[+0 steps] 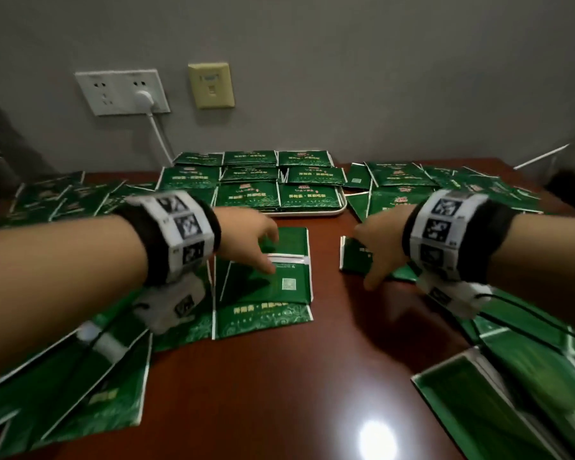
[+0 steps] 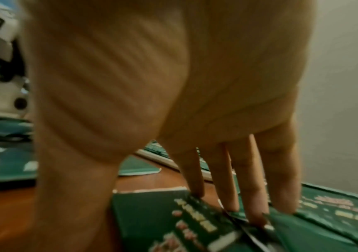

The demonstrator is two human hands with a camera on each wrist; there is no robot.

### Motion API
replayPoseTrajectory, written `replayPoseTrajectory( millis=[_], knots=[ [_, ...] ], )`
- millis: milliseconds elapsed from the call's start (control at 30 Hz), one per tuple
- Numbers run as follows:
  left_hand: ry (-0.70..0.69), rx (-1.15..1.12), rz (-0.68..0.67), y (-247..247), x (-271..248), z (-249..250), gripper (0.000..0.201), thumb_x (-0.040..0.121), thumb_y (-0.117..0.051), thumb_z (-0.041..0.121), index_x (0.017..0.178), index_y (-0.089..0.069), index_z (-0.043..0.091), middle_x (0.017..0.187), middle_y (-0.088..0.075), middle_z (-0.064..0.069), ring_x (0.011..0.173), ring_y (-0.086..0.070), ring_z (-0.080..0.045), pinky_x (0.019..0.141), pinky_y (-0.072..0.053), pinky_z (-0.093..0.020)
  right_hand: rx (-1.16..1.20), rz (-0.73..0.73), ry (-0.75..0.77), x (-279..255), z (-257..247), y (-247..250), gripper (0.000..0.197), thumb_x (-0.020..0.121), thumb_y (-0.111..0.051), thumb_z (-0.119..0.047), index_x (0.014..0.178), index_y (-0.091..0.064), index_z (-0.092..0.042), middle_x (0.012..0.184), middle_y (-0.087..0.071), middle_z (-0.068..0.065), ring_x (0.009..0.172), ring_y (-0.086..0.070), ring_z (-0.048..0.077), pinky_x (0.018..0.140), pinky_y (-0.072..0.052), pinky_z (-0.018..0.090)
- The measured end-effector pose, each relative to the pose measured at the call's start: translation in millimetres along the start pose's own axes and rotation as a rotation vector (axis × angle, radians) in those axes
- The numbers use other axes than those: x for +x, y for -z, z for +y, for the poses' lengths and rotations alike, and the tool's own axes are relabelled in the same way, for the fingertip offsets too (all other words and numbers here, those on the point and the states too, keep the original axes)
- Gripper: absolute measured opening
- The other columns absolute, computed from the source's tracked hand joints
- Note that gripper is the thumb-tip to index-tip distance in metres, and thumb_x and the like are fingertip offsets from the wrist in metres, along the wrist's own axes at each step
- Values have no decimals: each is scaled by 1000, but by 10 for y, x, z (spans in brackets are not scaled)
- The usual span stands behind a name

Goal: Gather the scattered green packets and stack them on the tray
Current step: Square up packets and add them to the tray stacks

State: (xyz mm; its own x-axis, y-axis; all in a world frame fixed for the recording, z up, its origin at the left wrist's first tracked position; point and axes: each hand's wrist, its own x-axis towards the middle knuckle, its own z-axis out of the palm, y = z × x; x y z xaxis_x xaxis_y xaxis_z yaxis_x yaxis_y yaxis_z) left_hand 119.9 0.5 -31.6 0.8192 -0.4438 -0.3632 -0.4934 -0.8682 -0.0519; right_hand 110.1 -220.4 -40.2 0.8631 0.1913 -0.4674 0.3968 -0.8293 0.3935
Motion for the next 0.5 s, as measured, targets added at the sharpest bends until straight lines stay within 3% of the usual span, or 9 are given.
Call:
replayPoseTrajectory(
  millis=[67, 133, 233, 300, 367, 500],
  knots=[
    [-27, 48, -33, -211, -122, 148, 69, 79, -68, 57, 133, -48, 20, 129, -52, -3, 109, -54, -21, 95, -47, -34, -33, 76, 28, -96, -114, -66, 62, 75, -70, -59, 114, -63, -12, 105, -68, 6, 94, -65, 25, 73, -54, 31],
    [-25, 84, -32, -357, -226, 242, 69, 81, -66, 56, 135, -45, 19, 130, -49, -5, 114, -53, -24, 96, -48, -39, -11, 136, 64, -203, -220, -84, 51, 82, -66, -45, 120, -59, -11, 107, -66, 8, 97, -64, 26, 73, -51, 29],
    [-23, 94, 27, -410, -371, 308, 47, 88, -61, 46, 124, -52, 17, 117, -57, -4, 103, -57, -24, 89, -51, -39, 11, 178, 95, -351, -367, -99, 54, 86, -63, -31, 132, -44, -11, 118, -61, 9, 105, -60, 28, 71, -43, 29],
    [-34, 131, 46, -417, -450, 337, 26, 88, -60, 36, 106, -55, 17, 100, -60, -3, 89, -58, -25, 78, -52, -38, 15, 219, 130, -407, -431, -107, 58, 85, -64, -32, 134, -41, -13, 115, -61, 9, 103, -61, 30, 72, -46, 30],
    [-28, 206, 33, -408, -518, 378, 16, 87, -59, 26, 98, -53, 17, 88, -57, -1, 79, -56, -24, 66, -47, -33, 36, 260, 166, -431, -475, -111, 56, 82, -64, -36, 130, -42, -17, 104, -62, 6, 95, -62, 29, 74, -52, 34],
    [-29, 301, 57, -315, -602, 448, 29, 91, -51, 12, 119, -52, 15, 99, -62, -7, 88, -60, -28, 63, -37, -31, 52, 316, 204, -434, -551, -112, 61, 77, -66, -49, 127, -44, -22, 100, -61, 3, 90, -62, 26, 71, -51, 33]
  ],
)
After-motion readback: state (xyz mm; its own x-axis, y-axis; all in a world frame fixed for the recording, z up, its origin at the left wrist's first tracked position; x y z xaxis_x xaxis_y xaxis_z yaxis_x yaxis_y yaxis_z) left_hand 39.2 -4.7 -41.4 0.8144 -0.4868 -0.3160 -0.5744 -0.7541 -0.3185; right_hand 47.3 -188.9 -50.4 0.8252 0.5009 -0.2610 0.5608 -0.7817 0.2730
